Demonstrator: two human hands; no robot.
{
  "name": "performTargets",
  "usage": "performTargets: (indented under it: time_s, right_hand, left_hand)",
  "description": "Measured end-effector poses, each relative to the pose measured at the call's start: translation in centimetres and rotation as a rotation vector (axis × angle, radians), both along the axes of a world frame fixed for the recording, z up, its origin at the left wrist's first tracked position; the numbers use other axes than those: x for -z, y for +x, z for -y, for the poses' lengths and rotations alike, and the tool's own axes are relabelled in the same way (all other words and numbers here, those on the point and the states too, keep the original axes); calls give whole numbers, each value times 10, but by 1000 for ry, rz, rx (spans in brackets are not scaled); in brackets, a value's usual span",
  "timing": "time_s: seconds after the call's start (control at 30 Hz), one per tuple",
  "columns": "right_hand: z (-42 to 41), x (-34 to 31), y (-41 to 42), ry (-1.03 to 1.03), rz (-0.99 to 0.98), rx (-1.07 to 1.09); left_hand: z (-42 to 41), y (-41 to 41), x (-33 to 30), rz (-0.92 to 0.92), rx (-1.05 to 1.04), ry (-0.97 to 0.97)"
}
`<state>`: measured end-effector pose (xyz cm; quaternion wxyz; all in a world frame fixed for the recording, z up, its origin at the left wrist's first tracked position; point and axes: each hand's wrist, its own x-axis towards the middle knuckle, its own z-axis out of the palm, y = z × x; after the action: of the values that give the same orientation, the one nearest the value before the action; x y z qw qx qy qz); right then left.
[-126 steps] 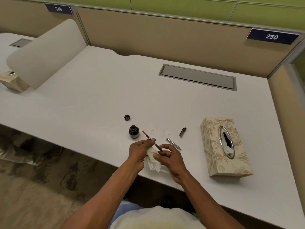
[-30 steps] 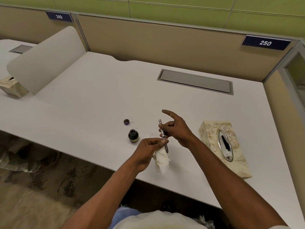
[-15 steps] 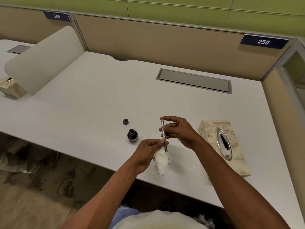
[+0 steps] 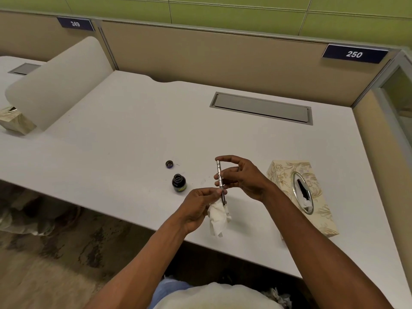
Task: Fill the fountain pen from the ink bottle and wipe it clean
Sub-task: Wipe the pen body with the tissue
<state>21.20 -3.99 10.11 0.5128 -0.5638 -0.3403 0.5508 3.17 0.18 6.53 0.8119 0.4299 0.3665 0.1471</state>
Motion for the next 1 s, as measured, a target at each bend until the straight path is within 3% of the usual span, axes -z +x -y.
performTargets:
  time_s: [0.23, 0.43, 0.67, 0.83, 1.0]
  right_hand:
    - [-1, -2, -1, -8, 107, 5]
    - [0, -8, -2, 6, 23, -39]
    - [-3, -6, -4, -21, 143, 5]
    - [-2, -6, -4, -44, 22, -58]
    - [-3, -3, -3, -37, 84, -50]
  left_hand:
    - [3, -1, 0, -8, 10, 4]
    - [4, -1, 0, -22, -21, -3]
    - [7, 1, -5, -7, -8, -1]
    - [5, 0, -4, -9, -32, -7]
    - [6, -2, -3, -15, -30, -8]
